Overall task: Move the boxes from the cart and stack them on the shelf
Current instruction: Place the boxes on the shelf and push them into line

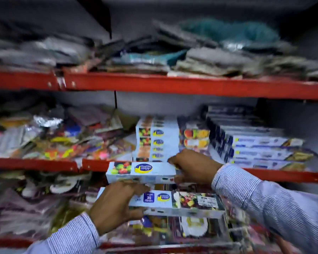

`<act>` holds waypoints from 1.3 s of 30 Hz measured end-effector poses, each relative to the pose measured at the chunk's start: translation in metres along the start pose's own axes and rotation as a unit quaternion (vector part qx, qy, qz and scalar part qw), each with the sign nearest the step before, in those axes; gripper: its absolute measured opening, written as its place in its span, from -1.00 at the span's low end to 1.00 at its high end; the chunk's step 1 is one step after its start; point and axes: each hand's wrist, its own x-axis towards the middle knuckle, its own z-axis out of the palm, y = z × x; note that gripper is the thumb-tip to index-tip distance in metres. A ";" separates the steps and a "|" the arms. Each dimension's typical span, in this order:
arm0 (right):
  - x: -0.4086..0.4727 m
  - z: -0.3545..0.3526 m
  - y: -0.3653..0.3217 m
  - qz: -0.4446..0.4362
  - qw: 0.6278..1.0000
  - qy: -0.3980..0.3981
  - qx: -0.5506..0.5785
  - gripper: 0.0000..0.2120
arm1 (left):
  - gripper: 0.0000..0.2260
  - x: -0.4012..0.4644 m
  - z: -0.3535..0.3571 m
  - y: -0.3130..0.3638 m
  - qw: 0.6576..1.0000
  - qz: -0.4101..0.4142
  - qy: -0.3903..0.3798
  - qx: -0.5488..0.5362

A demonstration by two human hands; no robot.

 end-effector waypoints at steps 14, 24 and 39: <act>0.090 0.007 0.074 0.140 0.990 -0.004 0.036 -0.70 | -0.40 0.099 -0.022 -0.026 1.000 -0.017 -0.006 -0.008; 0.109 0.034 0.096 0.174 0.981 -0.003 0.082 -0.46 | -0.44 0.116 -0.006 -0.048 0.999 -0.024 -0.017 -0.026; 0.104 0.027 0.120 0.170 0.975 0.071 0.121 -0.82 | -0.53 0.168 -0.004 -0.046 0.999 -0.025 0.011 -0.024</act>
